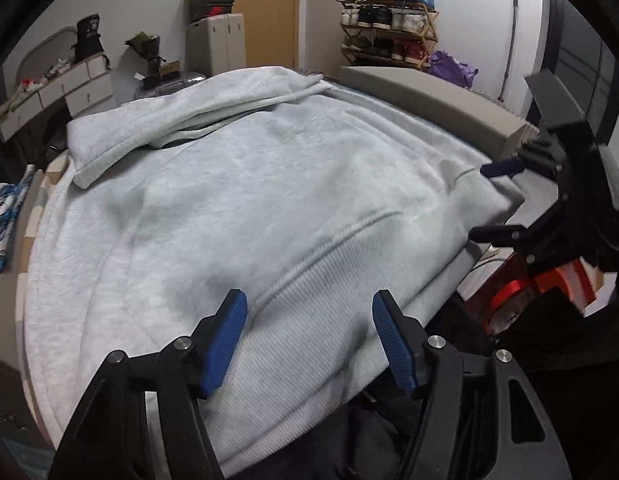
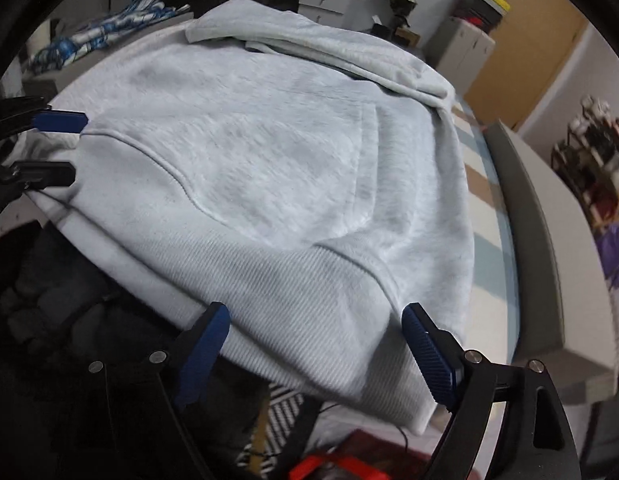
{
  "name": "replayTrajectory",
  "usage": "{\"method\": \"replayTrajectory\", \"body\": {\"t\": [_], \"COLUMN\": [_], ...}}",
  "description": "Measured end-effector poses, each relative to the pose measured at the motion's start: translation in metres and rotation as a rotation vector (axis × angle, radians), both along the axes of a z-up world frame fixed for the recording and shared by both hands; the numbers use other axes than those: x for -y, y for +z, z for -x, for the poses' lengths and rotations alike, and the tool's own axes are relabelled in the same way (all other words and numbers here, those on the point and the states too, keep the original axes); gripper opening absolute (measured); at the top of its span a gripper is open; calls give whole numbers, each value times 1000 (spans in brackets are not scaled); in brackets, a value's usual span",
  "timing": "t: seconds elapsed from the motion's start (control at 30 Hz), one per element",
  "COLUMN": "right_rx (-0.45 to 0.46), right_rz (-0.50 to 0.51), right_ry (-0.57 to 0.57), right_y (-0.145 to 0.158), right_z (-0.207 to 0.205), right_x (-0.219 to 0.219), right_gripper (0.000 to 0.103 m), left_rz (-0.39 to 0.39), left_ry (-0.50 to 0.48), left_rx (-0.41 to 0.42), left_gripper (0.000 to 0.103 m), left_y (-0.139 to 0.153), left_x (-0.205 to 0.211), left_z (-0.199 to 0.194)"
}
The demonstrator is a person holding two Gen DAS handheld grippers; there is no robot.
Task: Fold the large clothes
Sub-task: 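Move both open grippers to the ribbed hem of the grey sweatshirt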
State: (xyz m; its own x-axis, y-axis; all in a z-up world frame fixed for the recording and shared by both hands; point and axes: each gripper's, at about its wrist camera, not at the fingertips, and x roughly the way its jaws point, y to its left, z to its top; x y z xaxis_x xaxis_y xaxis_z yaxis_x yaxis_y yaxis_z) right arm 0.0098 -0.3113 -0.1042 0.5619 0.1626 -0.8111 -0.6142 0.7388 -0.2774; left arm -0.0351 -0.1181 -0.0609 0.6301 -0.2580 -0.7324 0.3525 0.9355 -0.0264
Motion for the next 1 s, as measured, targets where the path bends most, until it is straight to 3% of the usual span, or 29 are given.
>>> {"method": "replayTrajectory", "body": {"t": [0.17, 0.4, 0.5, 0.63, 0.73, 0.9, 0.97, 1.0], "right_rx": [210, 273, 261, 346, 400, 370, 356, 331], "right_rz": [41, 44, -59, -127, -166, -399, -438, -450], "right_ry": [-2, 15, -28, -117, -198, -199, -173, -159], "right_y": [-1, -25, -17, -1, 4, 21, 24, 26], "right_z": [13, 40, 32, 23, 15, 21, 24, 23], "right_x": [5, 31, 33, 35, 42, 62, 64, 63], "right_gripper": [88, 88, 88, 88, 89, 88, 67, 43], "left_rz": [-6, 9, -43, -113, -120, -166, -195, -215], "left_ry": [22, 133, 104, 87, 61, 45, 44, 46], "left_rx": [23, 49, 66, 71, 67, 82, 88, 90], "left_gripper": [61, 61, 61, 61, 61, 61, 61, 61], "left_y": [-5, -4, -4, -12, -15, -18, -20, -22], "left_x": [-5, -8, 5, 19, 28, 41, 48, 53], "left_z": [27, 40, 32, 28, 26, 23, 21, 20]}}
